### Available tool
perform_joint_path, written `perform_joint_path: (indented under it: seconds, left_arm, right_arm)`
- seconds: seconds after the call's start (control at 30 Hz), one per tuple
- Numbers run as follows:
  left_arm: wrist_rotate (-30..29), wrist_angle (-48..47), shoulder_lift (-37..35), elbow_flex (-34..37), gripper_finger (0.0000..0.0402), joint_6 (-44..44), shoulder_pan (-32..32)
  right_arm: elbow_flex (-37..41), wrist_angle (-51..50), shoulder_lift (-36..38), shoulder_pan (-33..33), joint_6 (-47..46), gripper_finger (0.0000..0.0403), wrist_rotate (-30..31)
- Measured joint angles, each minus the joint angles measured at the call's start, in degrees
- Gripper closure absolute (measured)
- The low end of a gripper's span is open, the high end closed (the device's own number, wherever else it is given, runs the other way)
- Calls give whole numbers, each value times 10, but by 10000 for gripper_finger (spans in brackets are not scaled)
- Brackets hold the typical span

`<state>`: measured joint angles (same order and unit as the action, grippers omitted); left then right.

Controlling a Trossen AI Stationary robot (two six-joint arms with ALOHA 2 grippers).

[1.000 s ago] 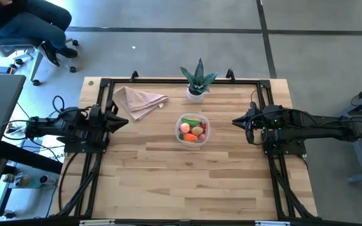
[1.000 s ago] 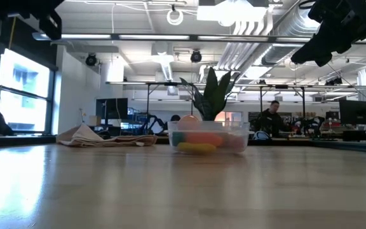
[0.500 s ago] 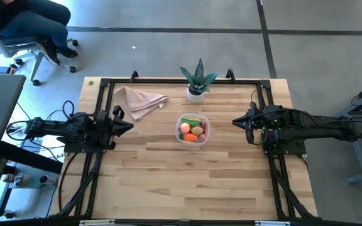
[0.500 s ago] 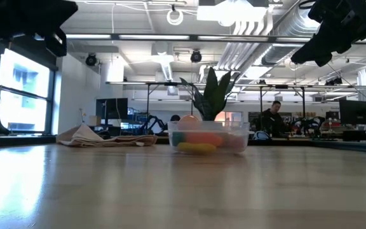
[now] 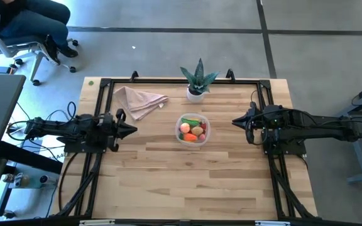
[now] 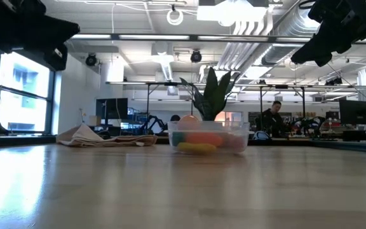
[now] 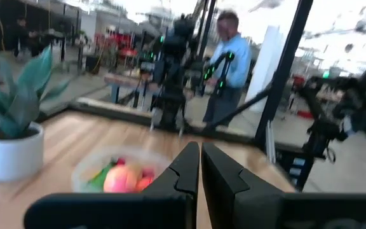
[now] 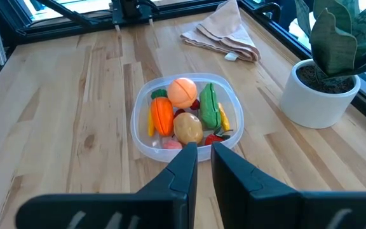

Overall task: Pick and placing Produce into tupperware
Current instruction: Return to Home Position

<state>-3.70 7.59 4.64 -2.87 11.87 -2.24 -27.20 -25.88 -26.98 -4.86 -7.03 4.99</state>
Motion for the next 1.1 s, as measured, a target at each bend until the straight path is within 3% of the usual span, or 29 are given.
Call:
perform_joint_path:
  seconds: [0.3, 0.77, 0.9, 1.0, 1.1]
  left_arm:
    - [0, -130, 0, 0, 394, 0, 0]
    - [2, -129, 1, -1, 394, 0, 0]
    - [2, -129, 1, -1, 394, 0, 0]
    - [2, -129, 1, -1, 394, 0, 0]
    - [2, -129, 1, -1, 394, 0, 0]
  right_arm:
    - [0, 0, 0, 0, 0, 367, 0]
    - [0, 12, 0, 0, -41, 367, 2]
    - [0, 124, -5, 0, -19, 367, 26]
    - [-7, 254, -3, 0, 45, 367, 1]
    - [-58, 259, 21, 0, 84, 367, -22]
